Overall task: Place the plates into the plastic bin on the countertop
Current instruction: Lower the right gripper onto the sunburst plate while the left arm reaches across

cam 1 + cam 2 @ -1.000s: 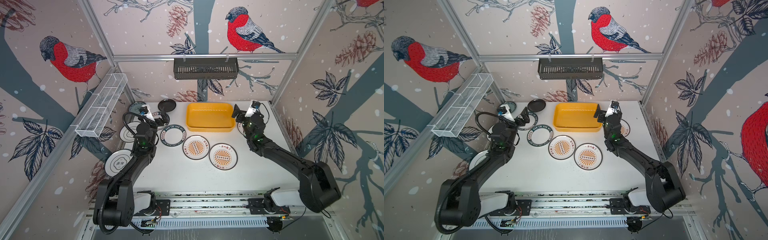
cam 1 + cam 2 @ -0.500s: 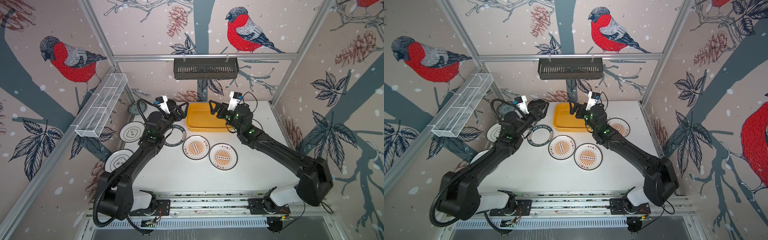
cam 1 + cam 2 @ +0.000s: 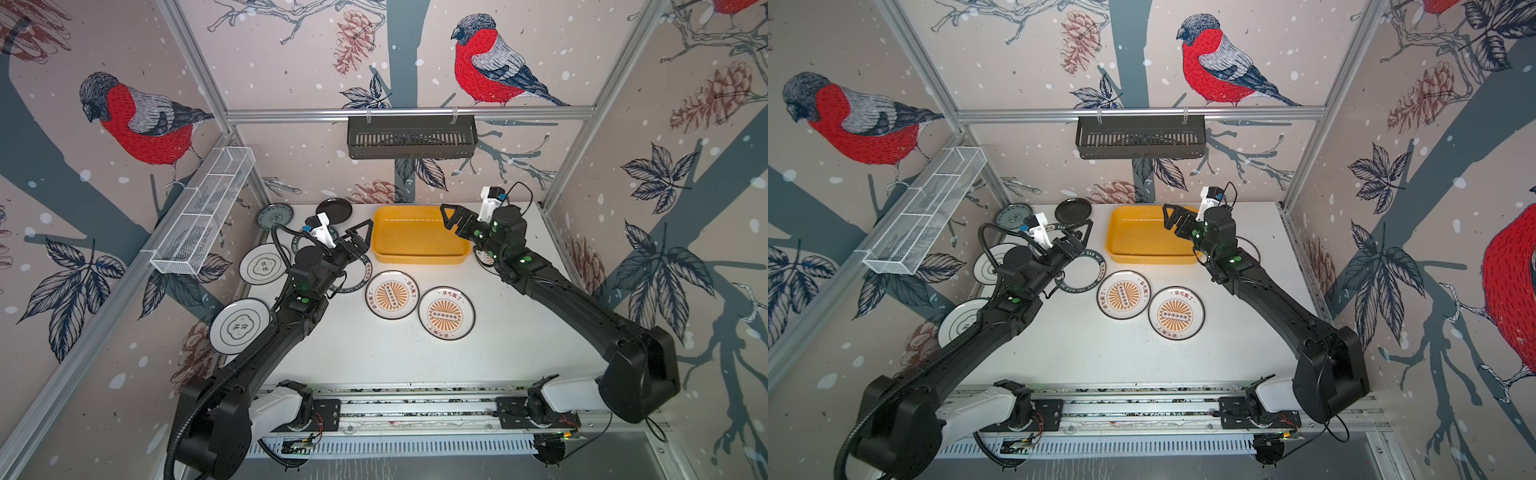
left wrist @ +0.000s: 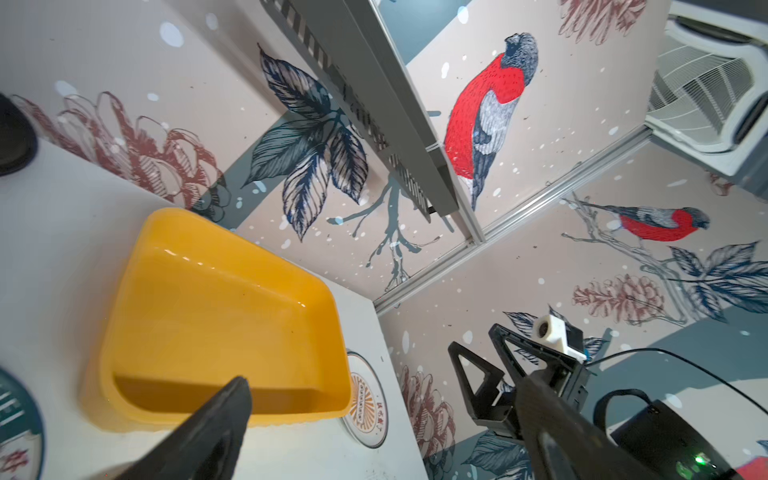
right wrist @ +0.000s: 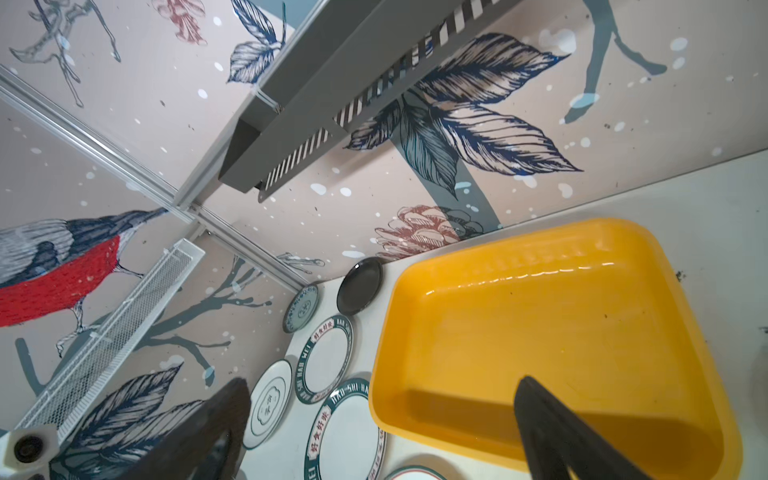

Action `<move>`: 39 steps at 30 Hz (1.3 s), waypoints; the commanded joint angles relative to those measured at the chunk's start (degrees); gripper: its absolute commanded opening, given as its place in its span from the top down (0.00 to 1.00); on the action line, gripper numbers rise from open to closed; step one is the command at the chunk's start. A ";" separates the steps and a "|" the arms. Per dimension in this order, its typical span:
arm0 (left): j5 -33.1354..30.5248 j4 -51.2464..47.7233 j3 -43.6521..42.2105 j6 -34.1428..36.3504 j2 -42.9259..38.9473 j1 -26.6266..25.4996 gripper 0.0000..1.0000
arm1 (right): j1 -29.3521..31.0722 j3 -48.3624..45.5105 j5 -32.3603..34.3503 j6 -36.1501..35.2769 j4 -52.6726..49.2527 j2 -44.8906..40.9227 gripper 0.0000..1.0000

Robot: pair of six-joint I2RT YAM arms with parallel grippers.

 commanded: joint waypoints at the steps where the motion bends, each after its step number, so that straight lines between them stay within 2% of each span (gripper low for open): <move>1: -3.90 -8.78 -2.89 -0.81 -2.16 -0.56 0.00 | -0.40 -0.14 4.10 -3.45 -5.94 -1.88 0.00; 3: -2.98 -8.95 -5.61 -2.50 -3.85 -0.66 0.00 | -1.86 -2.44 4.30 -3.36 -7.56 -3.77 0.00; 5: -2.59 -11.34 -7.10 -3.10 -4.94 -0.76 0.00 | -5.24 -6.03 1.33 -1.68 -8.86 -5.77 0.00; 10: 2.30 -20.00 -4.27 0.36 -2.69 -2.88 0.00 | -14.66 -14.10 -6.59 0.79 -11.49 -9.92 0.00; 14: 3.94 -21.69 0.53 6.58 2.18 -8.88 0.00 | -24.70 -19.56 -16.01 3.79 -10.11 -10.10 0.00; 21: 5.32 -20.26 11.24 17.83 15.46 -19.50 0.02 | -36.14 -29.10 -26.37 13.98 4.03 -5.34 0.00; 24: 6.71 -19.23 16.35 21.33 21.30 -21.60 0.02 | -38.31 -30.24 -26.43 15.33 6.64 -2.40 0.00; 27: 8.63 -18.97 21.03 24.18 26.43 -21.93 0.02 | -40.51 -30.25 -26.77 15.63 6.42 0.51 0.00; 31: 8.96 -18.57 26.05 27.81 32.16 -21.93 0.02 | -42.48 -32.08 -27.17 17.62 12.01 4.11 0.01; 36: 9.01 -25.68 37.34 34.21 39.31 -21.71 0.02 | -42.74 -31.10 -26.17 20.68 15.13 9.45 0.06; 39: 9.05 -26.55 40.47 35.40 41.72 -21.28 0.02 | -42.65 -29.99 -24.95 20.81 15.20 11.99 0.10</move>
